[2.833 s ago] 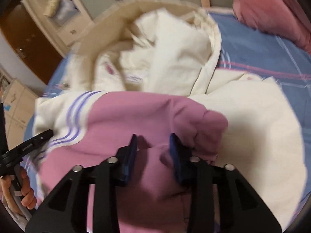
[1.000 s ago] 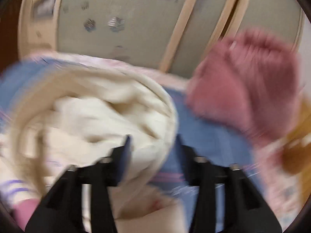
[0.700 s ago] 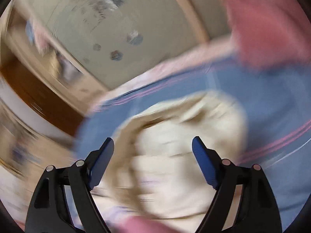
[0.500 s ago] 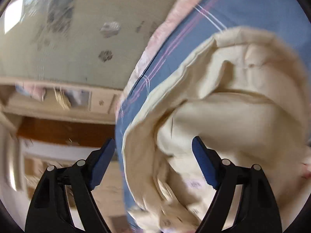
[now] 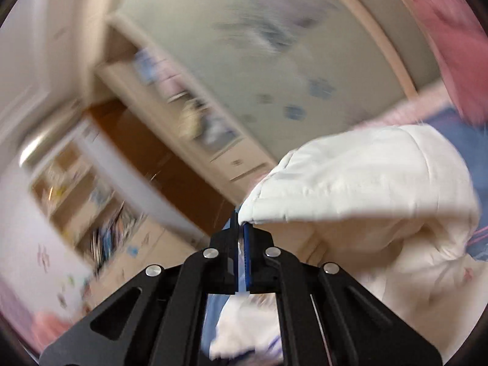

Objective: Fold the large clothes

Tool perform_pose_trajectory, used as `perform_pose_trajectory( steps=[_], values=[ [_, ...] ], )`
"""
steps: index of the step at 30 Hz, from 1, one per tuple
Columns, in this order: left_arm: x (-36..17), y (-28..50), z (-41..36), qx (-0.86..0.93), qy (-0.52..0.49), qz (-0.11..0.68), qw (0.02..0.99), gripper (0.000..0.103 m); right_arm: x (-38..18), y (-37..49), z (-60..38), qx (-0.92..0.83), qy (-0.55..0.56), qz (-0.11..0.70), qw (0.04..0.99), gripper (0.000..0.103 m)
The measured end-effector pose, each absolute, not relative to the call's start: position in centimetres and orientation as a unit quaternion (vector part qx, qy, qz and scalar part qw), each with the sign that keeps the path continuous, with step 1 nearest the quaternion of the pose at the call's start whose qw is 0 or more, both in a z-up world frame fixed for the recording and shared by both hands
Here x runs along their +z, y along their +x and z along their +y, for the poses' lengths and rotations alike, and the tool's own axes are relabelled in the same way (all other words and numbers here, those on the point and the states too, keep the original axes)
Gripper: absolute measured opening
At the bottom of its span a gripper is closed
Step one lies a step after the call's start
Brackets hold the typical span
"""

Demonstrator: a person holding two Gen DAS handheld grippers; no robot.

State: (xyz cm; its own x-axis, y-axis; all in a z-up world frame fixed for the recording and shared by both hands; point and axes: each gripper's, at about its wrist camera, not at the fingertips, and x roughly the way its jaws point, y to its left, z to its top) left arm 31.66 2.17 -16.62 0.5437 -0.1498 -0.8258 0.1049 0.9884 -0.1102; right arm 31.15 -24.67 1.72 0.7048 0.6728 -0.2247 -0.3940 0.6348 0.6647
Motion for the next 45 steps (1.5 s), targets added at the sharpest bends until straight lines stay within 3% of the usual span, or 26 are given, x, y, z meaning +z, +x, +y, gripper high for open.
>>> perform_pose_trajectory(
  steps=[5, 7, 8, 10, 11, 14, 18, 22, 27, 31, 38, 41, 45],
  values=[
    [-12.7, 26.1, 6.2, -0.058, -0.072, 0.437, 0.894, 0.083, 0.1, 16.9, -19.7, 0.339, 0.175, 0.223, 0.897, 0.004],
    [-11.8, 24.6, 8.1, -0.048, -0.103, 0.436, 0.893, 0.083, -4.2, 13.4, -17.6, 0.334, 0.155, 0.278, 0.887, 0.014],
    [-11.6, 24.0, 8.8, -0.042, -0.113, 0.437, 0.891, 0.083, -5.8, 12.6, -17.2, 0.33, 0.153, 0.306, 0.88, 0.022],
    [-11.1, 23.0, 9.9, -0.035, -0.121, 0.439, 0.89, 0.083, -10.2, 11.2, -16.8, 0.313, 0.17, 0.379, 0.854, 0.077],
    [-10.9, 22.8, 10.0, -0.035, -0.122, 0.44, 0.889, 0.083, -12.7, 10.7, -16.9, 0.292, 0.167, 0.42, 0.843, 0.08],
    [-10.1, 22.3, 9.5, -0.042, -0.114, 0.441, 0.889, 0.083, -14.8, 10.0, -19.3, 0.255, 0.189, 0.464, 0.827, 0.08],
    [-7.9, 22.6, 6.6, -0.047, -0.076, 0.417, 0.904, 0.083, -10.1, 11.4, -24.3, 0.183, 0.227, 0.392, 0.872, 0.079],
    [-5.2, 25.1, 2.5, -0.06, -0.045, 0.394, 0.916, 0.078, -5.3, 15.8, -28.1, 0.121, 0.261, 0.32, 0.903, 0.058],
    [-3.0, 30.0, -2.7, -0.027, 0.014, 0.365, 0.931, 0.076, -2.1, 24.0, -28.3, 0.108, 0.251, 0.293, 0.916, 0.054],
    [-8.9, 34.2, -2.8, 0.008, 0.026, 0.472, 0.881, 0.063, -7.5, 27.5, -26.5, 0.107, 0.224, 0.379, 0.891, 0.048],
    [-15.8, 32.8, 0.2, 0.015, 0.006, 0.517, 0.856, 0.069, -18.7, 24.4, -25.4, 0.091, 0.22, 0.435, 0.868, 0.046],
    [-15.6, 32.3, -0.8, 0.024, 0.043, 0.507, 0.861, 0.068, -18.5, 24.4, -24.7, 0.087, 0.189, 0.441, 0.873, 0.047],
    [-12.1, 30.2, 0.2, 0.013, 0.03, 0.475, 0.88, 0.066, -13.2, 22.1, -26.4, 0.121, 0.214, 0.399, 0.883, 0.048]
  ],
)
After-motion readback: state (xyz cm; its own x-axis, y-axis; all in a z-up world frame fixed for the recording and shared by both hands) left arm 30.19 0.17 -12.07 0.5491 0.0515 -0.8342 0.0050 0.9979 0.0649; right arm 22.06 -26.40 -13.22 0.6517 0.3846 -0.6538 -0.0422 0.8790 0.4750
